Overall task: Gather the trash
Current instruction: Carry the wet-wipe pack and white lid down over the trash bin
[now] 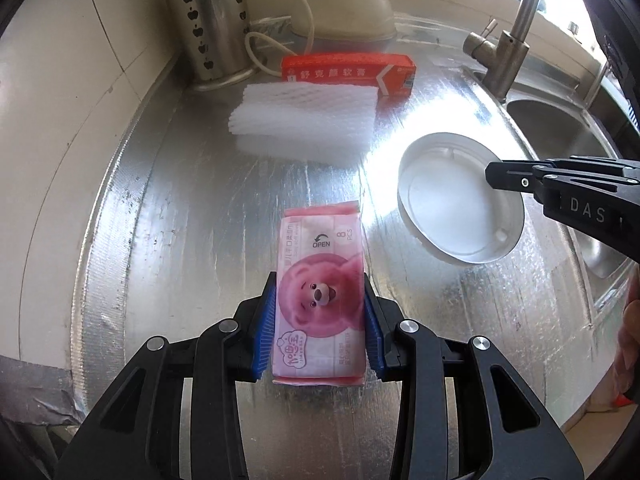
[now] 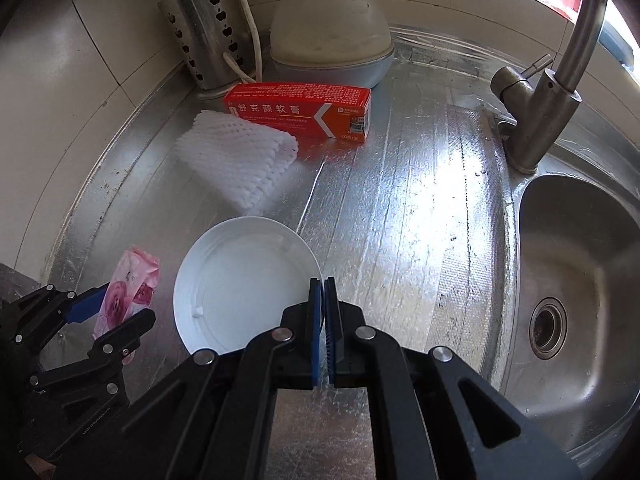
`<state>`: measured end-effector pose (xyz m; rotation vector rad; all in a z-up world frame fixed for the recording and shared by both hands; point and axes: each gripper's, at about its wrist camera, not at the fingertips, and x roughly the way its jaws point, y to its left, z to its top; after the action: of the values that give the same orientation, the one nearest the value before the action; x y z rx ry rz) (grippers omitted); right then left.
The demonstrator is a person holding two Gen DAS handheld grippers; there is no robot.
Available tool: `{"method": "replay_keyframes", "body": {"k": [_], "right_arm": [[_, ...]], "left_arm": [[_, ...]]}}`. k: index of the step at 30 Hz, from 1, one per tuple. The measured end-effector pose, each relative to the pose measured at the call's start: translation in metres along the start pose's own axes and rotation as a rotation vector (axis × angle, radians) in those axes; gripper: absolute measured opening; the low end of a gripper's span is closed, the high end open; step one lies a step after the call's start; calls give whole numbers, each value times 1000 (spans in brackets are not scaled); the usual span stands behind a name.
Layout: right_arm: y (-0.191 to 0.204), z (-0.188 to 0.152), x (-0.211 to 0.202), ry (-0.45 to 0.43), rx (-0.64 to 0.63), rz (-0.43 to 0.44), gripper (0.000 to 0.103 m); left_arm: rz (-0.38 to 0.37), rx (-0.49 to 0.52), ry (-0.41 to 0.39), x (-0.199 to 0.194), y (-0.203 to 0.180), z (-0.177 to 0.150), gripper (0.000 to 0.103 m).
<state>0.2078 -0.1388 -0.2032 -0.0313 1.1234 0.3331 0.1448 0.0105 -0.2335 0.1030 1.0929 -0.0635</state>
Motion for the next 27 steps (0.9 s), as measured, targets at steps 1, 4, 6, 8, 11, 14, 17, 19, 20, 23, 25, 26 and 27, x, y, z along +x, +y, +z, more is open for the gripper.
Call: {"method": "replay_keyframes", "body": {"k": [1, 4, 6, 8, 11, 14, 17, 19, 20, 23, 25, 26, 27], "right_arm": [[2, -4, -4, -3, -1, 5, 3], [9, -17, -19, -13, -3, 20, 3], [12, -27, -28, -17, 1, 32, 3], [16, -39, -36, -19, 3, 41, 3], [21, -56, -47, -15, 1, 52, 3], [22, -73, -56, -8, 8, 60, 3], [23, -92, -64, 1, 13, 67, 3], [25, -107, -72, 8, 7, 69, 3], [26, -114, -75, 12, 7, 71, 3], [30, -138, -85, 29, 6, 81, 3], [34, -155, -90, 45, 7, 86, 3], [36, -165, -93, 53, 7, 89, 3], [39, -173, -96, 62, 4, 90, 3]], "left_arm": [[-3, 2, -4, -4, 0, -3, 37], [-8, 19, -17, -16, -2, -13, 37], [-12, 32, -23, -24, -3, -22, 37], [-16, 40, -26, -33, -3, -32, 37], [-22, 52, -24, -46, -2, -49, 37], [-29, 63, -16, -57, -2, -68, 37], [-41, 84, -9, -71, -3, -88, 37], [-54, 101, -6, -81, -3, -102, 37], [-62, 109, -6, -86, -4, -108, 37], [-84, 148, -14, -102, -8, -128, 37], [-96, 176, -16, -112, -12, -140, 37], [-106, 188, -14, -116, -15, -146, 37], [-117, 199, -12, -119, -17, -151, 37]]}}
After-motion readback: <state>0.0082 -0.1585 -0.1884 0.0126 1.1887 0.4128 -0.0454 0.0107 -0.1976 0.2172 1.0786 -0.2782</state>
